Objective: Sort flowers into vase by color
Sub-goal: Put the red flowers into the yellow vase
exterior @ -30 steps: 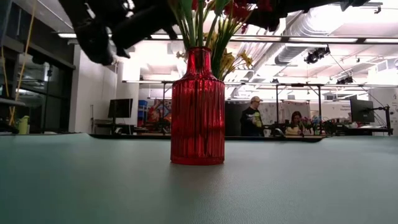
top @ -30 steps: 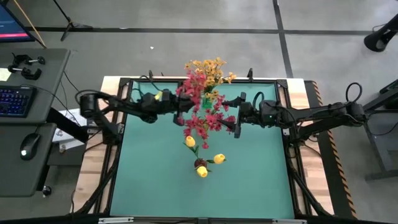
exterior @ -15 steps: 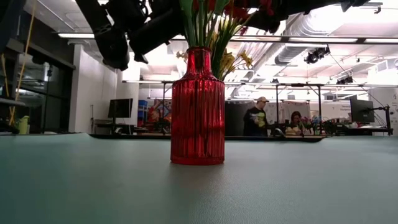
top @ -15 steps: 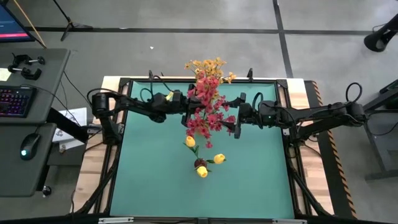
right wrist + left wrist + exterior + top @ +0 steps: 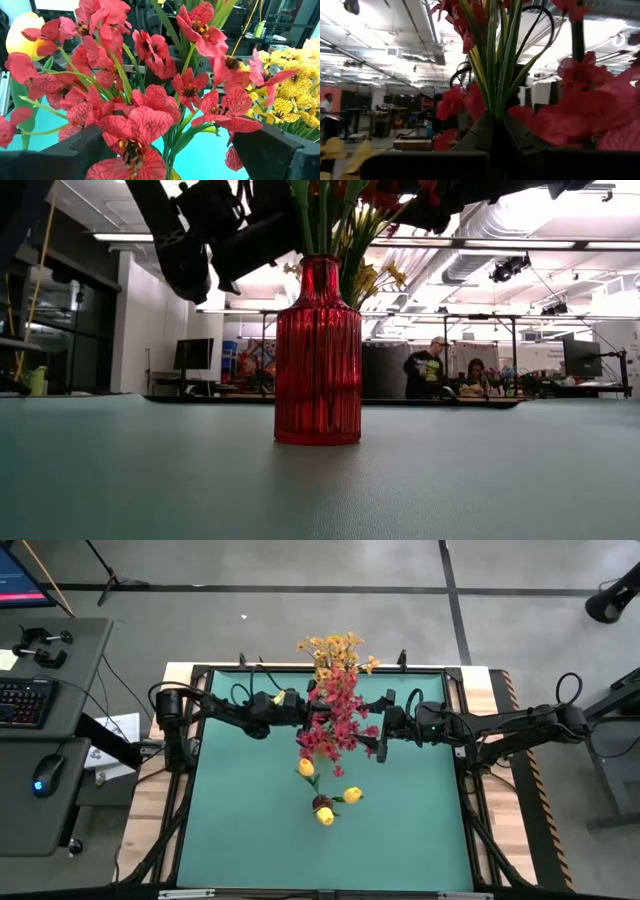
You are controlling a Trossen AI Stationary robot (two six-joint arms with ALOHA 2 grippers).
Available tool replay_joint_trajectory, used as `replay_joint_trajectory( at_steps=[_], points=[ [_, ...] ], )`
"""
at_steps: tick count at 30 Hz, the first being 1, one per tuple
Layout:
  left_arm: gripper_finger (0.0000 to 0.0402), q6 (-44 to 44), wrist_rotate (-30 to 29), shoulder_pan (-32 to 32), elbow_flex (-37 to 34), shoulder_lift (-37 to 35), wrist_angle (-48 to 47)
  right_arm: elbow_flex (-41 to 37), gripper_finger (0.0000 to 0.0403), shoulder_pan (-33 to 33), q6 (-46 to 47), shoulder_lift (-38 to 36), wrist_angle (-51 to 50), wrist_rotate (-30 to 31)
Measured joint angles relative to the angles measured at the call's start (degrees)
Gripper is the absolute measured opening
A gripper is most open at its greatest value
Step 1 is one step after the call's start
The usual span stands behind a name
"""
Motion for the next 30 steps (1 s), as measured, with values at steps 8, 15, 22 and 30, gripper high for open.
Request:
replay_joint_trajectory(
  at_steps=[8, 15, 22, 30],
  points=[
    [0.0, -1.5, 2.1, 0.1, -3.5, 0.0, 0.0, 0.0, 0.0342, 0.0, 0.3, 0.0, 0.0, 0.0],
    [0.0001, -1.4, -2.1, 0.4, -6.1, 0.0, 0.0, 0.0, 0.0342, 0.0, 0.3, 0.0, 0.0, 0.0],
    [0.0002, -3.0, -1.6, 0.4, -6.1, 0.0, -1.5, 0.0, 0.0342, 0.0, 0.3, 0.0, 0.4, 0.0],
    [0.007, -4.3, -0.8, 1.3, -6.1, 0.0, -1.9, 0.0, 0.0342, 0.0, 0.4, 0.0, 0.4, 0.0]
  ],
)
